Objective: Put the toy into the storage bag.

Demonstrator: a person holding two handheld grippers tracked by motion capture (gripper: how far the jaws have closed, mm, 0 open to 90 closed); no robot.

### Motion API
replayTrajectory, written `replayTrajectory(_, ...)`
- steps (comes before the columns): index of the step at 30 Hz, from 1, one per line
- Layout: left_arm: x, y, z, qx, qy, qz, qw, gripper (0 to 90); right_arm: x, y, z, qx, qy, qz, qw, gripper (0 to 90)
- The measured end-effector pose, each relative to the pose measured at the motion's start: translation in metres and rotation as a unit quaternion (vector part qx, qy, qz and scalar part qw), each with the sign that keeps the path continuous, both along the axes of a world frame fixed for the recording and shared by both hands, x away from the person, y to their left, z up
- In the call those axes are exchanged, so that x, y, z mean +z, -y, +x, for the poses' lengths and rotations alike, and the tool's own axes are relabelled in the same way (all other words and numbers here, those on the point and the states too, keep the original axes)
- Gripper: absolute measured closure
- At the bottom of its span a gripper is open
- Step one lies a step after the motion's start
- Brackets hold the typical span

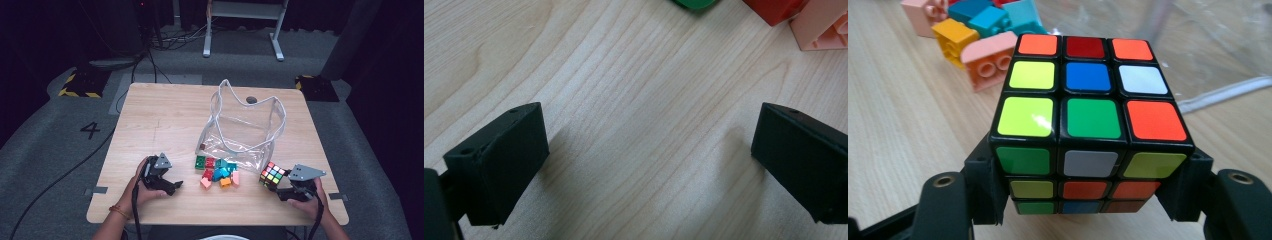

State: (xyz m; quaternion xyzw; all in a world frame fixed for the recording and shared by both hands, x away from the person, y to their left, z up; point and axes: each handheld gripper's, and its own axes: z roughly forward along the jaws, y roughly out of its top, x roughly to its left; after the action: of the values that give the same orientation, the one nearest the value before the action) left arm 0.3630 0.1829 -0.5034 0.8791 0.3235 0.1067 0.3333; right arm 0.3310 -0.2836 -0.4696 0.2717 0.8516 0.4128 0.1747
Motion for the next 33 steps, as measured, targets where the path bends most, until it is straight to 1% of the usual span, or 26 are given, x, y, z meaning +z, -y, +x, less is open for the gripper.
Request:
replayTrajectory(1,0.000,0.000,-0.001,0.002,-0.006,-0.002,1.0000,2.0,0.004,0.008,0.002,-0.012,0.002,0.012,0.9999,33.8)
replayTrajectory(3,0.000,0.000,-0.001,0.002,-0.004,-0.002,1.0000,2.0,0.007,0.011,0.003,-0.016,0.006,0.016,0.9997,33.9)
replayTrajectory(4,0.000,0.000,-0.001,0.002,-0.004,-0.002,1.0000,2.0,0.009,0.014,0.004,-0.020,0.006,0.017,0.9996,33.9)
replayTrajectory(6,0.000,0.000,-0.001,0.002,-0.004,-0.002,1.0000,2.0,0.012,0.020,0.006,-0.029,0.017,0.017,0.9993,33.8)
replayTrajectory(9,0.000,0.000,-0.001,0.002,-0.004,-0.002,1.0000,2.0,0.017,0.026,0.012,-0.044,0.021,0.020,0.9986,33.8)
replayTrajectory(11,0.000,0.000,-0.001,0.002,-0.004,-0.002,1.0000,2.0,0.020,0.030,0.016,-0.049,0.023,0.018,0.9984,33.9)
replayTrajectory(13,0.000,0.000,-0.001,0.002,-0.004,-0.002,1.0000,2.0,0.024,0.033,0.020,-0.056,0.028,0.022,0.9978,33.9)
replayTrajectory(16,0.000,0.000,-0.001,0.002,-0.004,-0.002,1.0000,2.0,0.034,0.040,0.026,-0.071,0.038,0.029,0.9963,33.9)
replayTrajectory(18,0.000,0.000,-0.001,0.002,-0.004,-0.002,1.0000,2.0,0.040,0.044,0.029,-0.078,0.050,0.035,0.9951,33.8)
replayTrajectory(23,0.000,0.000,-0.001,0.002,-0.004,-0.002,1.0000,2.0,0.057,0.050,0.040,-0.090,0.069,0.041,0.9927,33.8)
replayTrajectory(26,0.000,0.000,-0.001,0.002,-0.004,-0.002,1.0000,2.0,0.068,0.054,0.049,-0.088,0.075,0.046,0.9922,33.8)
replayTrajectory(27,0.000,0.000,-0.001,0.002,-0.004,-0.002,1.0000,2.0,0.071,0.054,0.052,-0.091,0.079,0.045,0.9917,33.8)
replayTrajectory(28,0.000,0.000,-0.001,0.002,-0.004,-0.002,1.0000,1.9,0.076,0.054,0.054,-0.092,0.084,0.041,0.9913,33.9)
replayTrajectory(31,0.000,0.000,-0.001,0.002,-0.004,-0.002,1.0000,2.0,0.095,0.056,0.062,-0.094,0.098,0.043,0.9899,33.8)
replayTrajectory(33,0.000,0.000,-0.001,0.002,-0.004,-0.002,1.0000,1.9,0.104,0.056,0.066,-0.093,0.103,0.043,0.9894,33.8)
